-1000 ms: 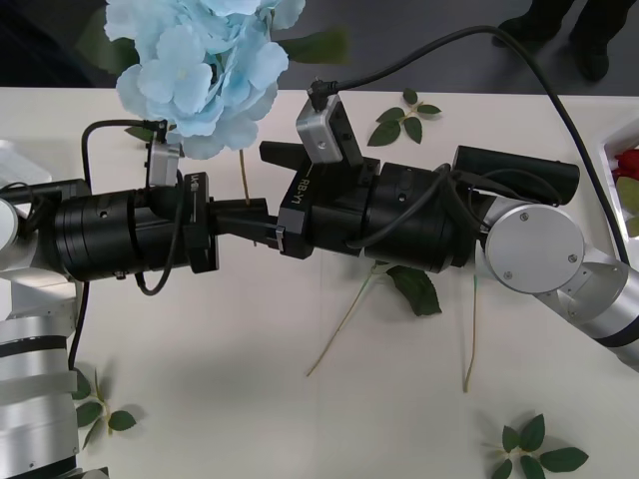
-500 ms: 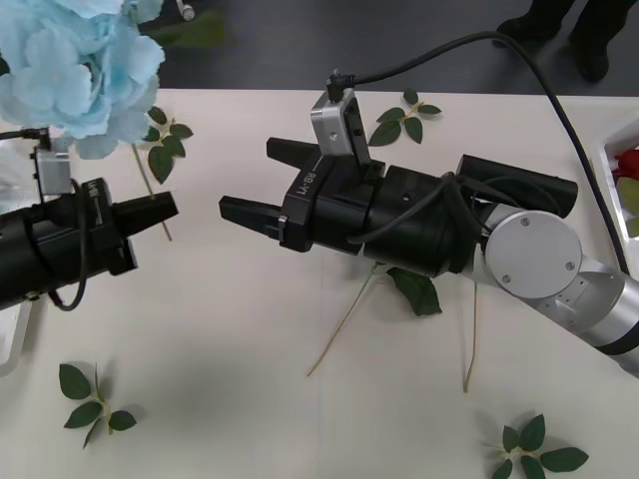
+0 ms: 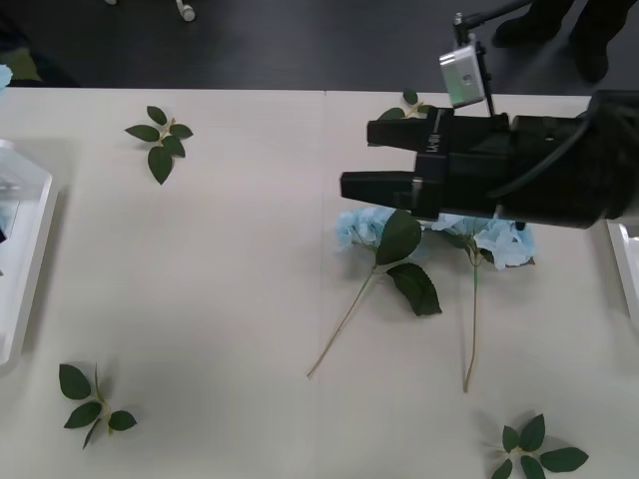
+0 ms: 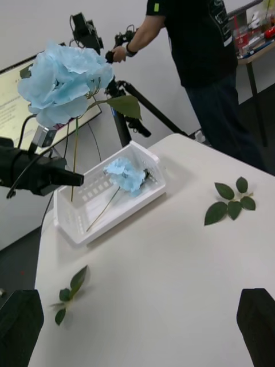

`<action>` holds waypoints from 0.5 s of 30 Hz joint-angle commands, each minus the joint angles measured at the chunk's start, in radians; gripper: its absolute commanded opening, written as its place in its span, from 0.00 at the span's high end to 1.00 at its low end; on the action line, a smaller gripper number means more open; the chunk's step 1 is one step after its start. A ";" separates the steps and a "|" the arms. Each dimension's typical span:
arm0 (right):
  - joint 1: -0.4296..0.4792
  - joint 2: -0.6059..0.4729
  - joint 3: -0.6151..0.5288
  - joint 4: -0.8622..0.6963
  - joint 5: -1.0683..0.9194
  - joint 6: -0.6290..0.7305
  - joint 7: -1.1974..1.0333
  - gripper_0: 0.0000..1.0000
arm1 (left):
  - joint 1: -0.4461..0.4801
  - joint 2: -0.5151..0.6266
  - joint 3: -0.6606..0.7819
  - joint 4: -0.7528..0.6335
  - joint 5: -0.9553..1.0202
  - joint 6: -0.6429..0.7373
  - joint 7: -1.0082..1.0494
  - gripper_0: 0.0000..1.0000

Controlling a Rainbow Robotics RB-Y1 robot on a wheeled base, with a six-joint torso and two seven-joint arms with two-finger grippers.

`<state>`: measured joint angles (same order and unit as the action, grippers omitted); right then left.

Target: Put the red flowers into the right box and the blue flowers into the left box

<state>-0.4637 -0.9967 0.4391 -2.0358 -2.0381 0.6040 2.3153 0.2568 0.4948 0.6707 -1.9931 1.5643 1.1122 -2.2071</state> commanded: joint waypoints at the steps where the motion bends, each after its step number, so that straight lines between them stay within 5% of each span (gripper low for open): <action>1: 0.030 -0.066 -0.129 -0.011 -0.001 0.158 -0.175 0.00 | 0.041 0.045 0.069 -0.026 -0.112 -0.014 0.152 1.00; 7: 0.037 -0.085 -0.281 0.039 0.047 0.517 -0.435 0.00 | 0.068 0.085 0.109 -0.016 -0.308 -0.014 0.302 1.00; 15: 0.037 -0.089 -0.388 0.009 0.136 0.749 -0.840 0.00 | 0.021 0.090 0.112 0.037 -0.526 -0.018 0.359 0.99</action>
<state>-0.4107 -1.0683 0.0805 -1.9905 -1.9238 1.3239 1.5899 0.3095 0.5611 0.7701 -1.9835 1.0691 1.1082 -1.8855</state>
